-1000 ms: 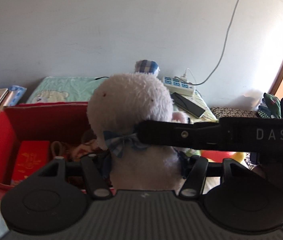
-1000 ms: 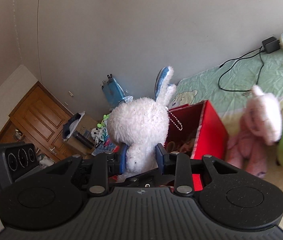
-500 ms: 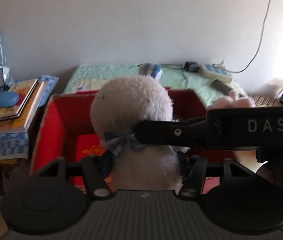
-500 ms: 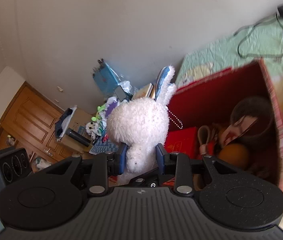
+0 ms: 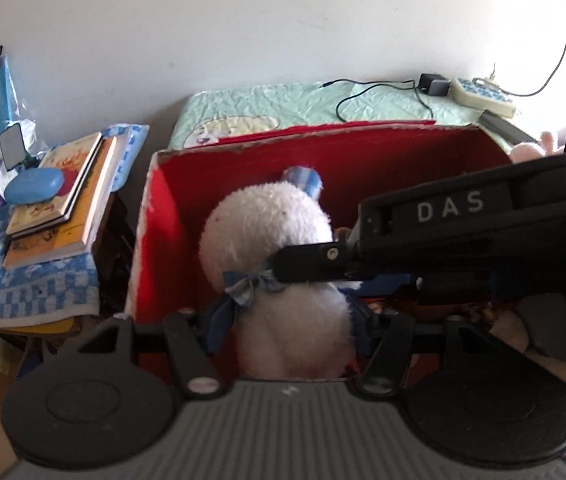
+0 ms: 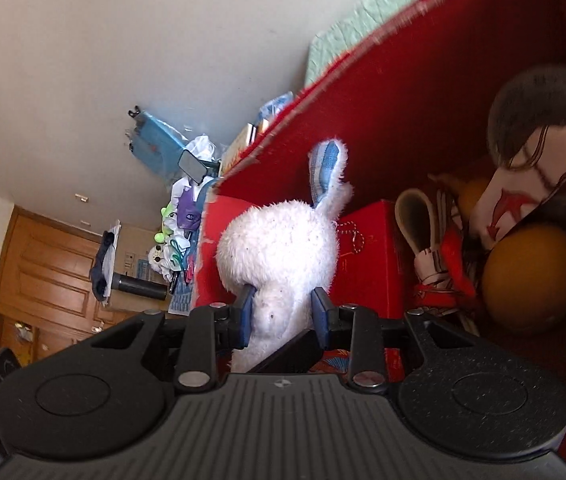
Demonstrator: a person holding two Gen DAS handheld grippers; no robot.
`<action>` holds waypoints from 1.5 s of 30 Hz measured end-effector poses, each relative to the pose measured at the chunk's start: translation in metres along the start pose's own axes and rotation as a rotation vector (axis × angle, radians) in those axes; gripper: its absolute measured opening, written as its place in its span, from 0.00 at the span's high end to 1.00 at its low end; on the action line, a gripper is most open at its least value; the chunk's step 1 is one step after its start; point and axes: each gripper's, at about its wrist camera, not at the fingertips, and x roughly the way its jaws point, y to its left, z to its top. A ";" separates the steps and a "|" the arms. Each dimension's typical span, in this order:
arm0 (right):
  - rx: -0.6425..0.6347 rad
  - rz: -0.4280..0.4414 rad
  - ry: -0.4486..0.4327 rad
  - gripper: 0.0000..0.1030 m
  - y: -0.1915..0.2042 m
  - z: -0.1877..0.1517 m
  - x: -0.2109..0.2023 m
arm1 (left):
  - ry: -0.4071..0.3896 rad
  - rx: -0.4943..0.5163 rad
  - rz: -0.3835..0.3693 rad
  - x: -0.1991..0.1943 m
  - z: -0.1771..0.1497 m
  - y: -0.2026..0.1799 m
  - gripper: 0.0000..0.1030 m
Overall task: Organize objects
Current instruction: 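Carry the white bunny with the right gripper over the red box, then lower the bunny into the red box and open the right gripper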
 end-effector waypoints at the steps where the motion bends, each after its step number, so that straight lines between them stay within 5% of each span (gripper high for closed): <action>1: 0.007 -0.002 0.008 0.68 -0.001 0.001 0.002 | 0.006 0.002 0.004 0.002 0.000 0.001 0.41; 10: -0.006 -0.111 0.099 0.63 0.002 0.007 0.001 | 0.037 0.053 0.045 0.010 -0.002 -0.001 0.37; 19: -0.068 -0.127 0.074 0.60 -0.004 0.010 -0.030 | 0.035 0.028 0.045 0.000 -0.003 0.010 0.30; 24: -0.120 -0.308 0.037 0.61 0.002 0.015 -0.034 | 0.023 0.007 0.046 -0.010 -0.004 0.016 0.32; 33: -0.139 -0.428 0.106 0.66 0.009 0.019 0.006 | 0.025 0.005 0.049 -0.014 -0.009 0.014 0.34; 45: -0.266 -0.442 0.123 0.66 0.022 0.009 0.016 | 0.044 0.000 0.072 -0.008 -0.007 0.014 0.33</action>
